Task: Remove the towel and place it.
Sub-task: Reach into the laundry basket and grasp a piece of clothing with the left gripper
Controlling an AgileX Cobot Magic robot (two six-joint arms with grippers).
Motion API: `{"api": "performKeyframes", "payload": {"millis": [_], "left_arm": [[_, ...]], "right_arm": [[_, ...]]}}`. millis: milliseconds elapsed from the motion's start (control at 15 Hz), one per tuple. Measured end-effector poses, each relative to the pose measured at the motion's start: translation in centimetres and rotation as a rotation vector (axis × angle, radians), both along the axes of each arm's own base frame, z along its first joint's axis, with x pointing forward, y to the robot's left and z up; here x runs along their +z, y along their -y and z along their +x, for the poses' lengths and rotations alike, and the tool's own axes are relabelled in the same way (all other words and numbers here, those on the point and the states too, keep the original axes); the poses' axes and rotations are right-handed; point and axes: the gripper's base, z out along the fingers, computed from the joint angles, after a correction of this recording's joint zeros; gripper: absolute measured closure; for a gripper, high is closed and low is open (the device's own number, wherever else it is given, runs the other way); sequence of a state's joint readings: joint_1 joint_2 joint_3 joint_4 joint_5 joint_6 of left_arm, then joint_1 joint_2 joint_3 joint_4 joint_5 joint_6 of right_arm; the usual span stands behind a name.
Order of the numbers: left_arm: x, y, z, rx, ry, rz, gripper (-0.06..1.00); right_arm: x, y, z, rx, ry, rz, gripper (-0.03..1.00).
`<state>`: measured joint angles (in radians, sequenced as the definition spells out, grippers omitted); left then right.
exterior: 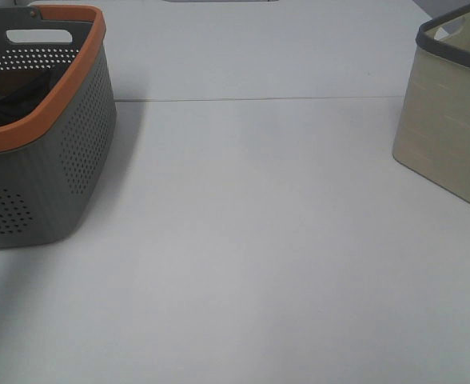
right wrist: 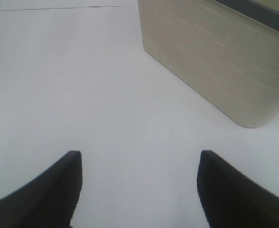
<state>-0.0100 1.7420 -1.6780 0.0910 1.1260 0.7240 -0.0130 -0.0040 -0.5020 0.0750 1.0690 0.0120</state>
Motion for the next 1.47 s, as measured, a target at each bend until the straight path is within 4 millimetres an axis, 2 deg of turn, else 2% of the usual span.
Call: {"api": "performKeyframes", "payload": {"millis": [133,267,467,600,800,933,1200,1467], "left_arm": [[-3.9,0.1,3.1,-0.018,0.005,0.003,0.04],[-7.2,0.1,5.1,-0.032,-0.013,0.006,0.04],[-11.9,0.3,6.7,-0.064,-0.103,0.005,0.04],[-13.7,0.3,7.3,-0.081,-0.141,0.006,0.05],[-15.5,0.3,7.7,-0.123,-0.183,0.022,0.07],[-16.1,0.1,7.6,-0.149,-0.216,0.031,0.13],[-16.0,-1.2,7.7,-0.127,-0.213,0.047,0.30],[-15.9,-1.5,7.8,-0.052,-0.193,0.015,0.31]], "right_arm": [[0.0,0.0,0.0,0.000,0.000,0.000,0.35],[0.0,0.0,0.0,0.000,0.000,0.000,0.35],[0.0,0.0,0.0,0.000,0.000,0.000,0.35],[0.0,0.0,0.0,0.000,0.000,0.000,0.35],[0.0,0.0,0.0,0.000,0.000,0.000,0.35],[0.0,0.0,0.0,0.000,0.000,0.000,0.35],[0.0,0.0,0.0,0.000,0.000,0.000,0.35],[0.0,0.0,0.0,0.000,0.000,0.000,0.35]]}}
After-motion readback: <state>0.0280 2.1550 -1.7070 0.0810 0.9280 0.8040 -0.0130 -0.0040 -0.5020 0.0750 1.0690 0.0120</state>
